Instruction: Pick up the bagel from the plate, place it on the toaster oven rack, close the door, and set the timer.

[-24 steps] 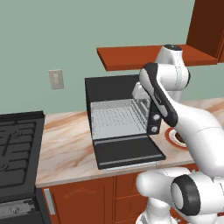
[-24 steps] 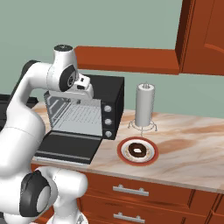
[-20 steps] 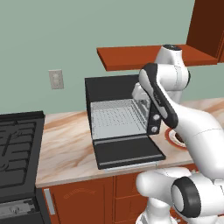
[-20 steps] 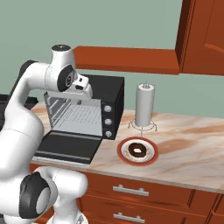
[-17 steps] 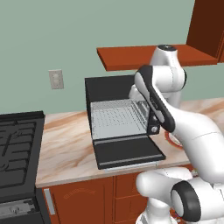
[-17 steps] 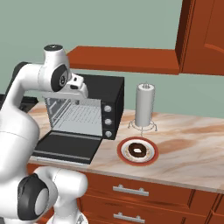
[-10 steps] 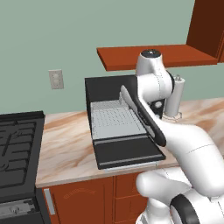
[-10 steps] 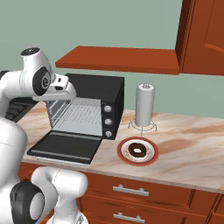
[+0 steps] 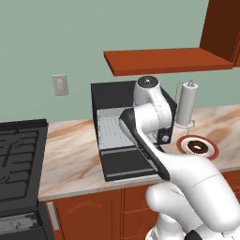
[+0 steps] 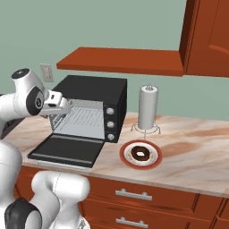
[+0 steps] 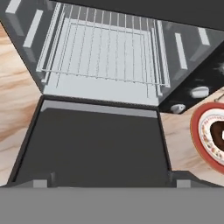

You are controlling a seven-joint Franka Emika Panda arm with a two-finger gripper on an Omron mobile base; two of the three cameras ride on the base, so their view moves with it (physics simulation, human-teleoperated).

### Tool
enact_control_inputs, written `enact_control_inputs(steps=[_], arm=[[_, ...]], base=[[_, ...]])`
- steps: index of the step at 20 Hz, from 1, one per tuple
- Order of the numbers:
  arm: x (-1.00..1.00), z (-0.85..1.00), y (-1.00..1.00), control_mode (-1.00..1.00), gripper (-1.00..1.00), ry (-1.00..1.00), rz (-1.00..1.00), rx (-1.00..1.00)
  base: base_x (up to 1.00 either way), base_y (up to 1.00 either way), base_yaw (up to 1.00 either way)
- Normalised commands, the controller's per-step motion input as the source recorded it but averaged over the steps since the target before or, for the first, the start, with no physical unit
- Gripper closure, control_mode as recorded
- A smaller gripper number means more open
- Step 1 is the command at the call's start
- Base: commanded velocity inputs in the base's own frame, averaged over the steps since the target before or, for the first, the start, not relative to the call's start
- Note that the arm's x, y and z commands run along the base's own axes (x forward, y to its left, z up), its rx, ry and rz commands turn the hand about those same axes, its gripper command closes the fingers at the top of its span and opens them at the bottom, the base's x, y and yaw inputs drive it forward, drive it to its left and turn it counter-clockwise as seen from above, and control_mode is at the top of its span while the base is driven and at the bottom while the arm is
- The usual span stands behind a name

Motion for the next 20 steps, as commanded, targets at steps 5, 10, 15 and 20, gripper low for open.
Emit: enact_control_inputs(steps=[5,10,15,20], arm=[[0.17,-0.34,0.30,-1.00,-1.00,0.00,-0.07,-0.05],[0.34,-0.25,0.07,-1.00,-1.00,-0.04,-0.06,0.00],[0.44,-0.26,0.00,-1.00,-1.00,-0.01,-0.05,0.00],[0.46,-0.24,0.00,-1.00,-1.00,0.00,-0.02,0.00]], base=[[0.00,0.00,0.00],[0.00,0.00,0.00],[0.00,0.00,0.00],[0.00,0.00,0.00]])
